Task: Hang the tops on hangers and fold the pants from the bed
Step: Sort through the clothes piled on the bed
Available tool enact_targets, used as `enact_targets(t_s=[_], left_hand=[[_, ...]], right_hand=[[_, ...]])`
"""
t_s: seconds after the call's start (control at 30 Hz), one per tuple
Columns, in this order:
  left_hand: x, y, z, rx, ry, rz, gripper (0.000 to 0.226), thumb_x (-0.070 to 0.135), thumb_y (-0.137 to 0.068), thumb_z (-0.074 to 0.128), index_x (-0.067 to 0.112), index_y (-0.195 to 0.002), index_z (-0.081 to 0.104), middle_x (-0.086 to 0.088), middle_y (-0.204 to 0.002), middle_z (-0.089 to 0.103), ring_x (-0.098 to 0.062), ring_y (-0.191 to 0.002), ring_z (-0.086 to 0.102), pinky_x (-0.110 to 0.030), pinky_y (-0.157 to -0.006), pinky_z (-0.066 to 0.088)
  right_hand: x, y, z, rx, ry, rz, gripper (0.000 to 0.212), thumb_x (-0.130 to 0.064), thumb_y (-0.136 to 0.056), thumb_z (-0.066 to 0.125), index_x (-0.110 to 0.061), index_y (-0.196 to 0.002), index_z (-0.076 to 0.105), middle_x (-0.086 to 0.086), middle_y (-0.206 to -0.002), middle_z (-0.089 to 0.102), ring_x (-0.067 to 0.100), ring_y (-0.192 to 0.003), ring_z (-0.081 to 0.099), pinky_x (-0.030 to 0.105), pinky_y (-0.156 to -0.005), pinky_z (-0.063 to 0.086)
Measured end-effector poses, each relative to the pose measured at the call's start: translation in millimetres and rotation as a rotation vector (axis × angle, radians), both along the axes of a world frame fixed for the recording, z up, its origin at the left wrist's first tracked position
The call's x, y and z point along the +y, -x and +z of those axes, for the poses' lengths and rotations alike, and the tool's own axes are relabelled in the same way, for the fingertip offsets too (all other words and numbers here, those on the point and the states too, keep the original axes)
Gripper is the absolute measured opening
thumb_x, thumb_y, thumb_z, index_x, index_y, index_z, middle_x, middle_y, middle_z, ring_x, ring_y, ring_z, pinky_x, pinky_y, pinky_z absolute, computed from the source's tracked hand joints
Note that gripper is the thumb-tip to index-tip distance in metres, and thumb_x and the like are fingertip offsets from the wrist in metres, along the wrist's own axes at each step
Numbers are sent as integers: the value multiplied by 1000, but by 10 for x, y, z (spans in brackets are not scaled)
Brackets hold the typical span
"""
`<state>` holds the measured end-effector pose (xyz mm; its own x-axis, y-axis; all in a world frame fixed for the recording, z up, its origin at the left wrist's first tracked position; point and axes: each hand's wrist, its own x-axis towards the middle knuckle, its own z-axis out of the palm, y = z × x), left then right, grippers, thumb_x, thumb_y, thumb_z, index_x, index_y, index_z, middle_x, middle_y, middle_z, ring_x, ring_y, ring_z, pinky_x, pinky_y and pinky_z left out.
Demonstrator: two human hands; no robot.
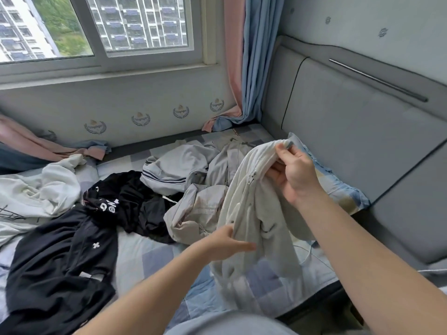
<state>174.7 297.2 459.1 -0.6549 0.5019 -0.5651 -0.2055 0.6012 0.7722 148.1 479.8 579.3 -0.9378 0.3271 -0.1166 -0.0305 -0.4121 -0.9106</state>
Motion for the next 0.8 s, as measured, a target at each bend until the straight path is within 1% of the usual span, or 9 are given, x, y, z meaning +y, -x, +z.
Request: enact_targets(t_s=[0.07, 0.17, 0.27, 0.4, 0.53, 0.6, 0.67, 0.73, 0.8], left_hand=[[-30, 95, -83, 165, 47, 120, 3, 26, -93, 68, 25, -96, 69, 10, -80, 68, -13, -78, 65, -14, -63, 48], [-135, 318, -119, 327, 175, 360, 13, 19, -98, 55, 21, -88, 63, -8, -93, 69, -31, -95, 64, -35, -84, 50], [-285, 525, 36, 423, 254, 608, 16, 22, -95, 49, 31, -85, 58, -1, -95, 63, -33, -103, 53, -43, -90, 39], [-389, 666, 377, 595, 45, 749, 32, 5, -89, 43, 27, -101, 63, -9, -107, 66, -36, -108, 55, -48, -94, 46], [-408, 747, 705, 750, -200, 746, 31, -4, -85, 42, 18, -95, 61, -12, -96, 63, -32, -94, 58, -45, -82, 48], [-385, 727, 815, 823, -227, 651, 31, -3, -83, 44, 18, -93, 62, -5, -91, 60, -29, -88, 56, -41, -76, 46], [-357, 639, 846, 896, -209, 499, 34, -7, -81, 47, 14, -100, 66, 4, -94, 56, -21, -93, 52, -29, -77, 42], [-352, 557, 855, 946, -181, 383, 39, -12, -82, 48, 10, -108, 67, 2, -107, 55, -17, -104, 50, -20, -85, 39], [-374, 519, 881, 1008, -186, 307, 40, -16, -82, 48, 6, -109, 67, -3, -115, 56, -20, -111, 50, -26, -92, 41]], right_hand=[[24, 3, 16, 31, 43, -19, 18, -15, -104, 51, -8, -96, 65, 8, -83, 75, 22, -81, 74, 37, -70, 61], [77, -14, -20, 39, 102, -70, 17, -17, -104, 53, -10, -97, 67, 6, -83, 75, 21, -82, 75, 36, -69, 60], [157, -68, -196, -59, 120, -144, 17, -19, -102, 55, -9, -98, 68, 7, -84, 76, 21, -82, 75, 35, -66, 60], [145, -206, -634, -326, 104, -151, 18, -22, -103, 53, -9, -108, 65, 11, -93, 69, 24, -80, 68, 38, -68, 57], [-62, -431, -1021, -693, 69, 90, 15, -17, -102, 50, -13, -93, 62, 6, -82, 61, 20, -72, 61, 38, -70, 52], [-174, -506, -1078, -795, -78, 257, 10, -20, -100, 54, -16, -93, 60, 2, -89, 58, 19, -87, 62, 41, -85, 51], [-269, -496, -1027, -739, -223, 303, 18, -25, -98, 61, -19, -114, 56, -1, -108, 55, 20, -109, 58, 47, -103, 46], [-339, -446, -935, -546, -309, 324, 42, -28, -95, 67, -24, -131, 47, -2, -123, 55, 12, -109, 56, 41, -100, 48], [-419, -416, -824, -342, -379, 418, 52, -31, -91, 72, -25, -137, 47, -2, -136, 55, 11, -117, 57, 31, -96, 48]])
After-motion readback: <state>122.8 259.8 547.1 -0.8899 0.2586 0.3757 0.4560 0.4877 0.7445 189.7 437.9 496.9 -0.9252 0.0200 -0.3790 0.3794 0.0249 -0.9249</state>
